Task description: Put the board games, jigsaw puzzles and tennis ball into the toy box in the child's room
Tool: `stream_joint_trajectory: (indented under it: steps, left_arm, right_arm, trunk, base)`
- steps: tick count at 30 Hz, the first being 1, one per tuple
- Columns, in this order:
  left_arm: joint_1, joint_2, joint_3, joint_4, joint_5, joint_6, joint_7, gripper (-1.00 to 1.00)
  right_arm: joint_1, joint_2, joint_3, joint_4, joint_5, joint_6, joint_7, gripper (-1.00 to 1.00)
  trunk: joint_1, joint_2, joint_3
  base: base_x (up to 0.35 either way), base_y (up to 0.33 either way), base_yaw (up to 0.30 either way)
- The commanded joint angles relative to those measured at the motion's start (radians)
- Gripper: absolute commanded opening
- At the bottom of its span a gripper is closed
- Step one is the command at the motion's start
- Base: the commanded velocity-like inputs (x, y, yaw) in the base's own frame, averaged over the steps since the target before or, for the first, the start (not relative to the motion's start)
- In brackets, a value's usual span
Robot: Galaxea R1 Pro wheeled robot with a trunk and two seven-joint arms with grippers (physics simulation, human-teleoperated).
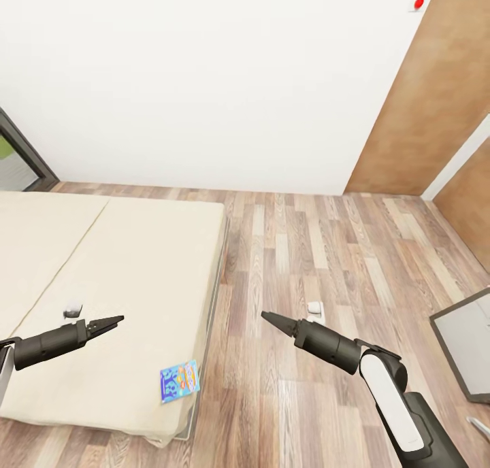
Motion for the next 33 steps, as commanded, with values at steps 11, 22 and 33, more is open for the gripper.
stream_joint_trajectory:
  steps: [11, 22, 33]
  left_arm:
    - [-0.001, 0.000, 0.002, 0.000, -0.005, 0.010, -0.007, 1.00]
    - [-0.001, 0.000, 0.002, 0.000, -0.005, 0.010, -0.007, 1.00]
    - [-0.001, 0.000, 0.002, 0.000, -0.005, 0.010, -0.007, 1.00]
  right_arm:
    - [-0.001, -0.001, 0.000, 0.000, -0.006, 0.006, -0.002, 1.00]
    - [-0.001, -0.001, 0.001, 0.000, -0.006, 0.006, -0.002, 1.00]
    - [-0.001, -0.001, 0.000, 0.001, -0.006, 0.005, -0.002, 1.00]
  trunk:
    - [0.001, -0.002, 0.017]
    - [0.001, -0.002, 0.035]
    - [0.001, -0.002, 0.053]
  base:
    - [0.000, 0.000, 0.000]
    - [0.000, 0.000, 0.000]
    - [0.000, 0.000, 0.000]
